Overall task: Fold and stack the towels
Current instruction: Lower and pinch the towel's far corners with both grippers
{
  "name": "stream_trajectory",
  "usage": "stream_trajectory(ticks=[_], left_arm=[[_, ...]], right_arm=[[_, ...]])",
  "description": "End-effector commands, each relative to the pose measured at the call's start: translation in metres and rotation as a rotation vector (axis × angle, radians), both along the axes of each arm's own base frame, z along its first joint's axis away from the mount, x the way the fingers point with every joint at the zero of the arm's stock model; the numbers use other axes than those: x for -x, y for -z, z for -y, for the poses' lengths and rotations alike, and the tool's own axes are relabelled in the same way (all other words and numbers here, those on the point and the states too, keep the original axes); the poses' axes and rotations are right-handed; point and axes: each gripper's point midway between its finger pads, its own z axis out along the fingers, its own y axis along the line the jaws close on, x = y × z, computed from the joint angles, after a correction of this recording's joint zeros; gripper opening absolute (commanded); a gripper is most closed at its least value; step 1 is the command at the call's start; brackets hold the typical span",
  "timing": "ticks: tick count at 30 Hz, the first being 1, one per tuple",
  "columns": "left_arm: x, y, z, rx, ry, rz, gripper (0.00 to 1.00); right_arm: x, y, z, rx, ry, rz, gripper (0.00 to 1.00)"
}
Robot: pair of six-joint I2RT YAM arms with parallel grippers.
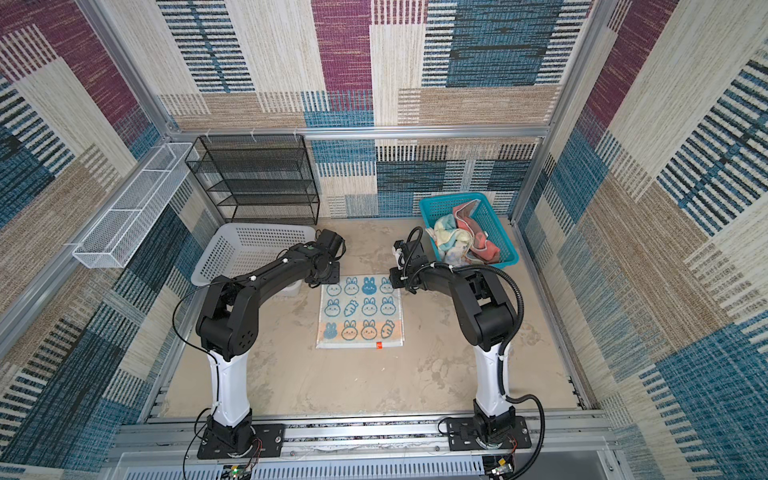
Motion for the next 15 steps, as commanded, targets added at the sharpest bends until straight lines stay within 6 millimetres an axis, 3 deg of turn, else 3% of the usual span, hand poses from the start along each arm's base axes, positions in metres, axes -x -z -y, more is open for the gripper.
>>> stream_trajectory(ticks=[1, 9, 15], left_arm=[[-0.001, -0.004, 0.002, 0.000, 0.026, 0.004, 0.44], [-0.001, -0.002, 0.009, 0.026, 0.056, -0.006, 0.42], [-0.002, -0.002, 0.019, 0.064, 0.065, -0.009, 0.41]], right_arm=[[-0.008, -0.005, 0.001, -0.002, 0.023, 0.049, 0.31], [-0.008, 0.000, 0.018, 0.025, 0.055, 0.063, 0.02], [-0.001, -0.003, 0.042, 0.096, 0.095, 0.093, 0.00]])
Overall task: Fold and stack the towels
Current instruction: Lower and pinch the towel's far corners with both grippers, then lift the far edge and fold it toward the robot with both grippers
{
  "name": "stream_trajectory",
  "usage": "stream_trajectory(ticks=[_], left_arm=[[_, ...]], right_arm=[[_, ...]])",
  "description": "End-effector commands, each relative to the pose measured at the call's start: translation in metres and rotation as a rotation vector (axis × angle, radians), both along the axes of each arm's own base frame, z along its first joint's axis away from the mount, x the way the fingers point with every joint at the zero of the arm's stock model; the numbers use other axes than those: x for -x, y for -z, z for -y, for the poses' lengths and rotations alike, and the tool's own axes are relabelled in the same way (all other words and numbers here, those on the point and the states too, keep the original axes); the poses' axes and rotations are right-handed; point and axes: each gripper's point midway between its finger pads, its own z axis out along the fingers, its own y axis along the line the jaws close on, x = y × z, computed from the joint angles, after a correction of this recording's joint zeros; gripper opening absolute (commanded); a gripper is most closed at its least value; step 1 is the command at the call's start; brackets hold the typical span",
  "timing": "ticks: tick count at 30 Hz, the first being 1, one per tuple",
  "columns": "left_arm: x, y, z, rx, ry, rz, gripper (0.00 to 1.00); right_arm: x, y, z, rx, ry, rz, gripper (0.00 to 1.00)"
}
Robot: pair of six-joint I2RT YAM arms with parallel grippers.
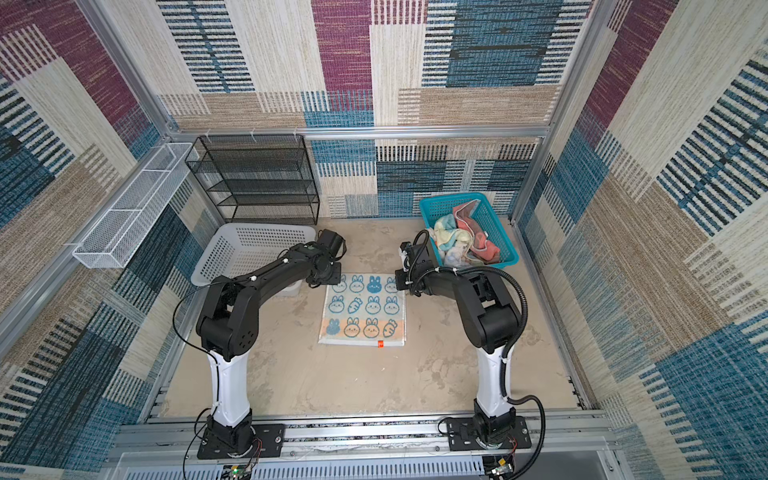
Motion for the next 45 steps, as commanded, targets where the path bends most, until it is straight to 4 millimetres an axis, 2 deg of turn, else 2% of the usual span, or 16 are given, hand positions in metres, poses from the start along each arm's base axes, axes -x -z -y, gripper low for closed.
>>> stream_trajectory(ticks=[1, 5, 10, 18, 25, 32, 35, 39, 45], left_arm=[[-0.005, -0.003, 0.015, 0.048, 0.031, 0.008, 0.40], [-0.014, -0.004, 0.028, 0.058, 0.041, 0.026, 0.40], [-0.032, -0.004, 0.035, 0.068, 0.010, 0.051, 0.39], [-0.053, 0.005, 0.027, -0.008, -0.058, 0.075, 0.38], [-0.061, 0.029, 0.025, -0.049, -0.078, 0.035, 0.38], [-0.056, 0.045, 0.024, -0.056, -0.082, 0.002, 0.36], [-0.054, 0.049, 0.024, -0.052, -0.080, -0.011, 0.28], [-0.051, 0.054, 0.025, -0.046, -0.075, -0.027, 0.00], [-0.048, 0.051, 0.024, -0.042, -0.078, -0.026, 0.00]], right_arm=[[-0.001, -0.008, 0.015, 0.062, 0.030, 0.043, 0.00], [0.001, -0.015, 0.017, 0.069, 0.025, 0.058, 0.00], [0.002, -0.014, 0.015, 0.065, 0.010, 0.045, 0.00], [0.009, -0.009, 0.014, 0.055, 0.007, 0.033, 0.00], [0.013, -0.007, 0.011, 0.028, 0.002, 0.026, 0.00], [0.013, -0.006, 0.011, 0.025, 0.000, 0.022, 0.00], [0.013, -0.006, 0.011, 0.028, 0.000, 0.022, 0.00], [0.012, -0.006, 0.012, 0.033, 0.004, 0.021, 0.00], [0.009, -0.011, 0.011, 0.032, 0.007, 0.031, 0.00]])
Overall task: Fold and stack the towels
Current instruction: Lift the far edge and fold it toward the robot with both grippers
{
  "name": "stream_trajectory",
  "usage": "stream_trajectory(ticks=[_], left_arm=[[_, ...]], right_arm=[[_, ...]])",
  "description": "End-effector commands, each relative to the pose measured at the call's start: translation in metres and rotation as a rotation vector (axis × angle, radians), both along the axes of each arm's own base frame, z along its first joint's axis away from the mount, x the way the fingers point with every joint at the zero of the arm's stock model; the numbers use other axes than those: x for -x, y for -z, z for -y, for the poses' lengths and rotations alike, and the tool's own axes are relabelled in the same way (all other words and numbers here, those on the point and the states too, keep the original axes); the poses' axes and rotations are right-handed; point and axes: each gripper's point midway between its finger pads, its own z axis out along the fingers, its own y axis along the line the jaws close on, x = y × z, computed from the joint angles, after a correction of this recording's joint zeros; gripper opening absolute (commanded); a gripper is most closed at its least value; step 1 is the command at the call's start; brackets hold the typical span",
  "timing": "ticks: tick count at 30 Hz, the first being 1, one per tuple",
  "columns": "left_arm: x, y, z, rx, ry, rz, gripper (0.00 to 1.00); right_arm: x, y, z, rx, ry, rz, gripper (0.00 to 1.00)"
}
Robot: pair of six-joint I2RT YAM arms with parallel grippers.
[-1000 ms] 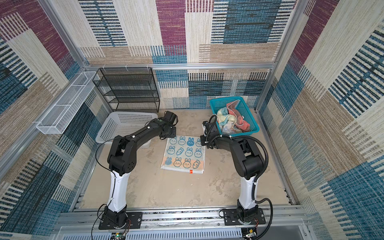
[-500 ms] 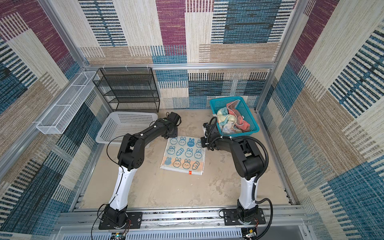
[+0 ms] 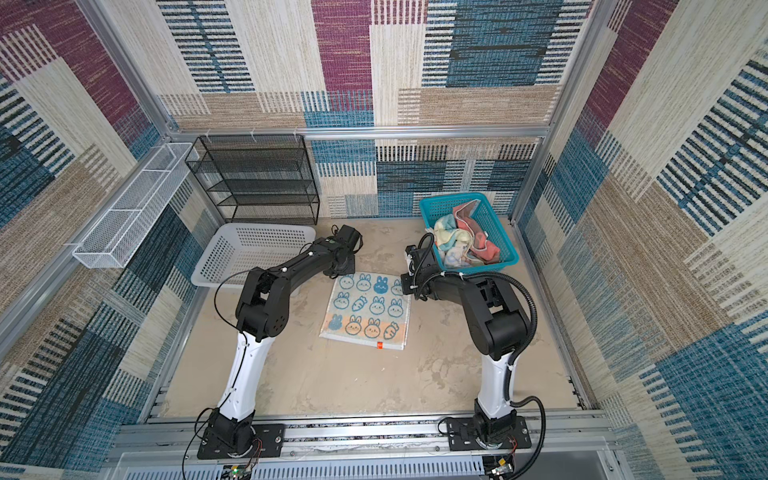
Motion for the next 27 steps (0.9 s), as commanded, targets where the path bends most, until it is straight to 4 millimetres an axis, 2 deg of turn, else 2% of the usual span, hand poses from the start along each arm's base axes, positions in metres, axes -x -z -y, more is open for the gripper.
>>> stream_trajectory(ticks=[1, 5, 14, 22, 27], left_arm=[[0.014, 0.009, -0.004, -0.009, 0.002, -0.065, 0.00], [0.010, -0.010, -0.003, -0.003, 0.015, -0.024, 0.00], [-0.004, -0.070, -0.007, -0.009, 0.048, 0.146, 0.00], [-0.017, -0.097, -0.018, -0.043, 0.023, 0.260, 0.00], [-0.015, -0.105, -0.024, -0.034, 0.021, 0.302, 0.00]], right_arm=[[-0.006, -0.009, -0.002, -0.015, 0.008, 0.026, 0.00], [-0.011, -0.019, -0.004, -0.022, 0.010, 0.049, 0.00], [-0.030, -0.050, -0.004, -0.072, 0.022, 0.137, 0.00], [-0.055, -0.082, -0.003, -0.084, 0.006, 0.228, 0.00], [-0.053, -0.093, -0.008, -0.097, -0.041, 0.254, 0.00]])
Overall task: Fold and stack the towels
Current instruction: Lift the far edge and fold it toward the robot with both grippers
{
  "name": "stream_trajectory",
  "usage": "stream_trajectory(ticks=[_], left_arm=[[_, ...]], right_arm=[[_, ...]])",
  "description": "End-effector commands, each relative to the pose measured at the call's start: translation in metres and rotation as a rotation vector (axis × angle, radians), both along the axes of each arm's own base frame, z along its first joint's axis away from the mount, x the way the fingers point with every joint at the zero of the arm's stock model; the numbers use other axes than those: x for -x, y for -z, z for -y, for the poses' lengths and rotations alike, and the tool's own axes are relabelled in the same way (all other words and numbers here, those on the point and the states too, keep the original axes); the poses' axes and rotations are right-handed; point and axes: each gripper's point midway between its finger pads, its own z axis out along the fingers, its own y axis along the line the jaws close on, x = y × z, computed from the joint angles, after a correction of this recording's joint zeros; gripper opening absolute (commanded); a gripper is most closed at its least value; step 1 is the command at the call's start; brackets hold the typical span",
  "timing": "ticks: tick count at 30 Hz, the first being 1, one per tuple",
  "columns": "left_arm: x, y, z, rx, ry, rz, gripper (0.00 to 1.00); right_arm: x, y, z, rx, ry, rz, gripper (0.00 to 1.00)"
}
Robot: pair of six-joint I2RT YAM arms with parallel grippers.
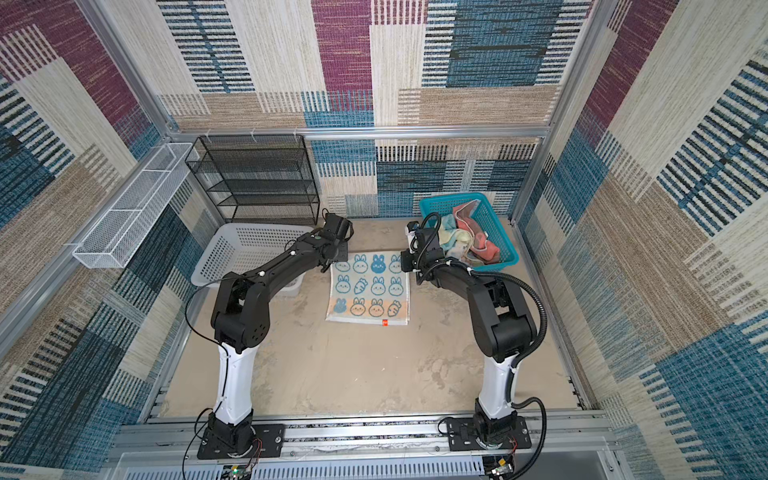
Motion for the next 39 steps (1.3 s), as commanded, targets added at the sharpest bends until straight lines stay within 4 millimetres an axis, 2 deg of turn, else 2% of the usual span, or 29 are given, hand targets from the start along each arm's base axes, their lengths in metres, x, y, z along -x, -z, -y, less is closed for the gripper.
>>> stream_trajectory(ticks=[1, 10, 19, 26, 32, 39], left_arm=[[-0.002, -0.015, -0.005, -0.013, 0.008, 0.067, 0.00], [0.033, -0.012, -0.003, 0.060, 0.072, 0.054, 0.00], [0.080, -0.003, -0.003, 0.055, 0.102, -0.003, 0.00], [0.112, 0.006, -0.007, 0.038, 0.099, -0.050, 0.00], [0.129, 0.016, -0.007, 0.006, 0.095, -0.081, 0.00], [0.140, 0.049, -0.006, -0.028, 0.066, -0.130, 0.00]], right_arm=[[0.002, -0.013, -0.006, -0.014, -0.047, 0.047, 0.00], [0.043, -0.013, -0.010, -0.070, -0.127, 0.046, 0.00], [0.087, -0.015, -0.015, -0.152, -0.188, 0.001, 0.00], [0.124, -0.001, -0.016, -0.198, -0.228, -0.069, 0.00], [0.154, 0.018, -0.017, -0.227, -0.241, -0.139, 0.00], [0.172, 0.045, -0.019, -0.245, -0.235, -0.217, 0.00]])
